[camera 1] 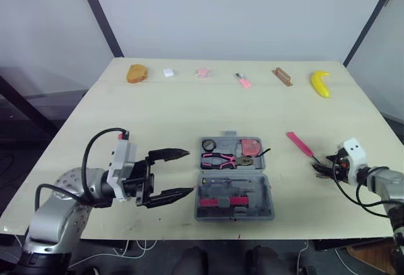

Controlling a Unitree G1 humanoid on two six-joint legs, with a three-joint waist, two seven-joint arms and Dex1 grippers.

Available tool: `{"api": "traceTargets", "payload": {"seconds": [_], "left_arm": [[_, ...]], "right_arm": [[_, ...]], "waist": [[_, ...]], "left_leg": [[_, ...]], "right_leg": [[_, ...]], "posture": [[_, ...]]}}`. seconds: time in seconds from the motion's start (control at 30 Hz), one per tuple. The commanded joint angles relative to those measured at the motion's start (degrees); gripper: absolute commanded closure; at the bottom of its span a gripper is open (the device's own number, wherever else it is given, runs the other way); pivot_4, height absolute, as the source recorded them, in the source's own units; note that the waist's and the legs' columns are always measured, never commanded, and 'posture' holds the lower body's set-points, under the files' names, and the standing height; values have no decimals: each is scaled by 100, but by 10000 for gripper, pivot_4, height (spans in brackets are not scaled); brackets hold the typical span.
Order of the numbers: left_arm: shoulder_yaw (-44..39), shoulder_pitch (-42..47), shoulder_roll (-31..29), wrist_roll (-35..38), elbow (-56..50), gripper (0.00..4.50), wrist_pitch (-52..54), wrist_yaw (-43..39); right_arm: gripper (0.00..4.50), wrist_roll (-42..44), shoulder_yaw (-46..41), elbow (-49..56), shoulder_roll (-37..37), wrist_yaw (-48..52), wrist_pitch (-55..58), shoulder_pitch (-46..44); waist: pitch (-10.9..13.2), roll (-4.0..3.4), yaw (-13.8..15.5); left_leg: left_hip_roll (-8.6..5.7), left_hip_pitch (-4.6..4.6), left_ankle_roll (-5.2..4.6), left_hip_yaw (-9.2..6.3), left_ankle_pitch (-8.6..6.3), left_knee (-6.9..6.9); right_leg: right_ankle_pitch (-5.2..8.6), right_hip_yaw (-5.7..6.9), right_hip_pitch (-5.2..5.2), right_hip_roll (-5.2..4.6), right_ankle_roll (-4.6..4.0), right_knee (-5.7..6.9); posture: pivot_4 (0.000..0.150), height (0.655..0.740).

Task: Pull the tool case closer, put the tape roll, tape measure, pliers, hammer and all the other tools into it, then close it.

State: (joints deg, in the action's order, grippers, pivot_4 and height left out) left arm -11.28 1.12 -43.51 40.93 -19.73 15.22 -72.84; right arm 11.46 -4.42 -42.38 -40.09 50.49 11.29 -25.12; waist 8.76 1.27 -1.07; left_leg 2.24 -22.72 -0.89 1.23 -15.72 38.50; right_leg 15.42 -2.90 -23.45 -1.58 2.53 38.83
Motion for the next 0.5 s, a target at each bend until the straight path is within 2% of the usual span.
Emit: {"api": "traceTargets", "payload": {"seconds": [0.03, 0.07, 0.1, 0.13, 0.17, 0.3, 0.5], "left_arm": [[-107, 13, -29, 103, -130, 0, -30, -39], [-102, 3, -24, 90, -110, 0, -48, -60], [-98, -4, -22, 80, -97, 0, -61, -76], [-92, -1, -18, 70, -73, 0, -75, -95], [-81, 5, -10, 58, -62, 0, -89, -106], [-46, 89, 29, 54, -35, 0, -96, -117], [4, 243, 26, 58, 29, 0, -43, -134]], "right_arm": [[27930, -142, 76, -217, 0, 200, -158, -3], [31329, -163, 78, -264, 10, 224, -176, -27], [37945, -181, 77, -300, 18, 241, -191, -47], [42651, -192, 74, -292, 35, 239, -187, -53], [44390, -206, 74, -273, 43, 241, -185, -49], [44390, -193, -3, -196, 69, 224, -254, -23], [44390, -42, -192, 877, -33, 150, -105, 380]], "waist": [[0, 0, -5], [0, 0, -5], [0, 0, -4], [0, 1, -4], [-1, 1, -3], [-2, 3, -1], [0, 0, 9]], "left_leg": [[1, 0, 0, 0, 0, 0], [1, 0, 0, -1, 0, 0], [1, 1, 0, -1, 0, 0], [1, 1, 0, -1, 0, 0], [1, 1, 0, -1, 0, 0], [1, 1, 0, -1, 0, 2], [1, 0, 0, -4, 0, 2]], "right_leg": [[0, 0, 0, 1, 0, 0], [0, 1, 0, 1, 0, 1], [0, 1, 1, 1, 0, 0], [0, 1, 1, 1, 0, 0], [0, 0, 1, 0, 0, 0], [0, 0, 2, 0, 0, 0], [0, 2, 2, 1, 0, 1]], "posture": [[1500, 7400], [1500, 7400], [1500, 7400], [1500, 7400], [1500, 7400], [1500, 7400], [1500, 7400]]}}
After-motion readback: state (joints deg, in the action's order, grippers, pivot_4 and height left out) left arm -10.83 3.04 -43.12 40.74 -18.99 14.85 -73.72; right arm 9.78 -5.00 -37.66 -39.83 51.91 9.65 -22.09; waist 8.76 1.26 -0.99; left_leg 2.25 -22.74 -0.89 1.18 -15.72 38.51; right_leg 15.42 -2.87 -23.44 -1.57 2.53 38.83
